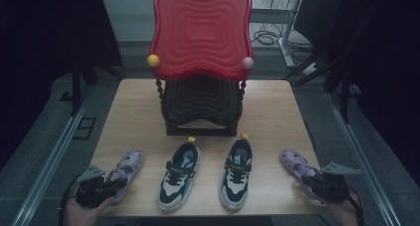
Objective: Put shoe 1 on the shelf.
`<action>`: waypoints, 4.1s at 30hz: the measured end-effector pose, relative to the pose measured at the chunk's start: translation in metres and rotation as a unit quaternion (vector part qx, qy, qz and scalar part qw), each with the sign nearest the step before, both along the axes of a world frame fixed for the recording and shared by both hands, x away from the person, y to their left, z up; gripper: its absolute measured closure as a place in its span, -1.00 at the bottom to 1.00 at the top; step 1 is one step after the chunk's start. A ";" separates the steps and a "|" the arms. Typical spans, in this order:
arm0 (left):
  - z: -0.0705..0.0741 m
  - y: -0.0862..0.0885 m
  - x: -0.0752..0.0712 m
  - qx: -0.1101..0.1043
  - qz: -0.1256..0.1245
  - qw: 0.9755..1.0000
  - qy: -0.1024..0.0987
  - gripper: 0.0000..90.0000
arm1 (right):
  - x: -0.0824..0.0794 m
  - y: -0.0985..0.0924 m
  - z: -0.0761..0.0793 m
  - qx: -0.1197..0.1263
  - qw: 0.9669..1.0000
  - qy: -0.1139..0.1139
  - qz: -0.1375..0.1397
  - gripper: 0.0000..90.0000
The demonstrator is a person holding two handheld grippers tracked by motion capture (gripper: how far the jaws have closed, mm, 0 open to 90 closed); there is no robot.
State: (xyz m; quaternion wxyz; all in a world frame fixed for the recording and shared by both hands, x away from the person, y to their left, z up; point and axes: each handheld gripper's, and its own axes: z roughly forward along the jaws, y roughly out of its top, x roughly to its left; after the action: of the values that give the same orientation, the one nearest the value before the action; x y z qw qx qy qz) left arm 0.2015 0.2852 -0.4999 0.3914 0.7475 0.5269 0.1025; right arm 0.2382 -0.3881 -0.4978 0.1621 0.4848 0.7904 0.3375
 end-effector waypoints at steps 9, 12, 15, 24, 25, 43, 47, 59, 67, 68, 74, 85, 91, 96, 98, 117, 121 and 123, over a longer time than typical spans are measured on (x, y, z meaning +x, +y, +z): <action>0.005 0.012 -0.001 -0.036 0.029 0.999 -0.023 0.91 | -0.001 -0.005 0.003 0.019 1.000 -0.016 -0.014 0.89; 0.007 0.015 -0.001 -0.043 0.036 0.998 -0.030 0.91 | -0.001 -0.005 0.005 0.024 0.999 -0.021 -0.016 0.89; 0.008 0.018 0.000 -0.056 0.037 0.997 -0.034 0.91 | -0.001 -0.006 0.006 0.033 0.999 -0.026 -0.017 0.89; 0.016 0.020 0.002 -0.075 0.036 0.995 -0.047 0.91 | -0.002 -0.010 0.013 0.067 0.996 -0.045 -0.026 0.89; 0.017 0.021 0.003 -0.076 0.036 0.995 -0.048 0.91 | -0.002 -0.010 0.014 0.071 0.996 -0.047 -0.026 0.89; 0.042 0.012 0.017 -0.098 0.009 0.992 -0.080 0.91 | 0.007 0.005 0.041 0.129 0.986 -0.104 -0.010 0.89; 0.045 0.009 0.021 -0.102 0.006 0.991 -0.084 0.91 | 0.012 0.010 0.044 0.140 0.984 -0.108 -0.006 0.89; 0.061 -0.004 0.032 -0.116 -0.007 0.987 -0.107 0.91 | 0.022 0.035 0.060 0.144 0.980 -0.131 0.034 0.89; 0.071 -0.016 0.039 -0.119 -0.021 0.985 -0.120 0.91 | 0.027 0.051 0.064 0.153 0.977 -0.136 0.062 0.89; 0.072 -0.017 0.039 -0.121 -0.022 0.985 -0.121 0.91 | 0.027 0.053 0.065 0.153 0.976 -0.139 0.066 0.89; 0.077 -0.026 0.043 -0.126 -0.033 0.983 -0.127 0.91 | 0.027 0.061 0.067 0.160 0.973 -0.143 0.083 0.89; 0.082 -0.037 0.046 -0.144 -0.037 0.979 -0.142 0.91 | 0.033 0.086 0.073 0.174 0.966 -0.149 0.121 0.89; 0.087 -0.043 0.047 -0.154 -0.043 0.976 -0.151 0.91 | 0.035 0.096 0.075 0.180 0.962 -0.151 0.136 0.89; 0.089 -0.047 0.049 -0.156 -0.045 0.974 -0.155 0.91 | 0.034 0.100 0.077 0.179 0.961 -0.157 0.144 0.89; 0.089 -0.049 0.050 -0.157 -0.045 0.974 -0.157 0.91 | 0.033 0.101 0.078 0.180 0.960 -0.158 0.146 0.89; 0.095 -0.074 0.075 -0.160 -0.053 0.971 -0.170 0.91 | 0.058 0.135 0.083 0.177 0.957 -0.156 0.171 0.89; 0.095 -0.080 0.082 -0.159 -0.050 0.971 -0.173 0.91 | 0.066 0.143 0.083 0.179 0.956 -0.153 0.174 0.89; 0.095 -0.082 0.085 -0.156 -0.049 0.970 -0.179 0.91 | 0.070 0.147 0.083 0.179 0.956 -0.152 0.174 0.89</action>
State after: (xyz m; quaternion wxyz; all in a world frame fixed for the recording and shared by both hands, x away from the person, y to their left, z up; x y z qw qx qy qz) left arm 0.2868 0.2032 -0.4047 0.5952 0.6720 0.4204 0.1316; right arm 0.3082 -0.2412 -0.4145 0.1294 0.3040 0.7553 0.5660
